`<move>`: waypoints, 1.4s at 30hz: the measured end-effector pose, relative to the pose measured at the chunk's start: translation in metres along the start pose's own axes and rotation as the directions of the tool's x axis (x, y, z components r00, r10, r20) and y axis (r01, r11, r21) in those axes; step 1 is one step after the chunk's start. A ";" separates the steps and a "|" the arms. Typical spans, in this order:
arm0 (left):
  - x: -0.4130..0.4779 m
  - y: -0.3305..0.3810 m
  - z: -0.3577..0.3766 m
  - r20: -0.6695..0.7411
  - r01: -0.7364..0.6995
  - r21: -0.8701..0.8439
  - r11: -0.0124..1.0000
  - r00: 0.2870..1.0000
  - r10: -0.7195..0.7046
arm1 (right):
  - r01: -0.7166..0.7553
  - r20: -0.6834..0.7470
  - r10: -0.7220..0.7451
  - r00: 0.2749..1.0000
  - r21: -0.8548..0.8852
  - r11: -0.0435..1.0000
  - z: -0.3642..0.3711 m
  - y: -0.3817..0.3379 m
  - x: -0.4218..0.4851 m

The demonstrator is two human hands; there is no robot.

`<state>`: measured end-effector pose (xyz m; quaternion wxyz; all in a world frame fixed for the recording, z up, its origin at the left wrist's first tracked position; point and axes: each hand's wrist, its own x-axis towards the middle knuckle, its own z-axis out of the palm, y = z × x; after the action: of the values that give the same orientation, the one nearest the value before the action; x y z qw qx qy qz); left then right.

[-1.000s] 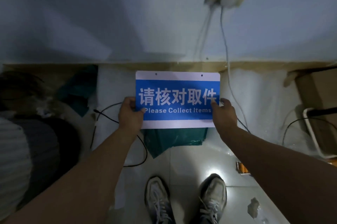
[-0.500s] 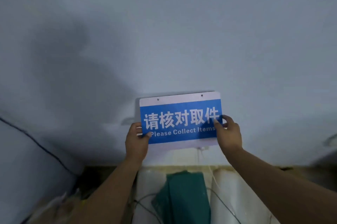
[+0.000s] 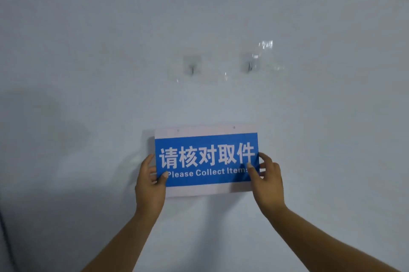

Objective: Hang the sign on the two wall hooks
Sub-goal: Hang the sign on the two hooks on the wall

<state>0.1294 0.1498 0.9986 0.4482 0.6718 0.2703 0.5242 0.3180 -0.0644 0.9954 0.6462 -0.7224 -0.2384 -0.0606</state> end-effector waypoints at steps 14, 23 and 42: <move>0.060 0.132 0.030 -0.032 -0.221 -0.169 0.961 0.975 0.219 | 0.203 -0.024 -0.203 0.979 -0.015 0.979 -0.053 -0.115 0.081; 0.074 0.162 0.037 0.038 -0.219 -0.071 0.973 0.974 0.222 | 0.175 -0.031 -0.175 0.984 -0.016 0.984 -0.069 -0.141 0.094; 0.063 0.146 0.030 0.053 -0.161 -0.034 0.986 0.985 0.162 | 0.141 -0.060 -0.140 0.988 0.010 0.990 -0.068 -0.117 0.072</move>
<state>0.1616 0.1270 1.1559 0.4215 0.6991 0.1946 0.5438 0.3468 -0.1046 1.1407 0.6524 -0.6970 -0.2697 -0.1256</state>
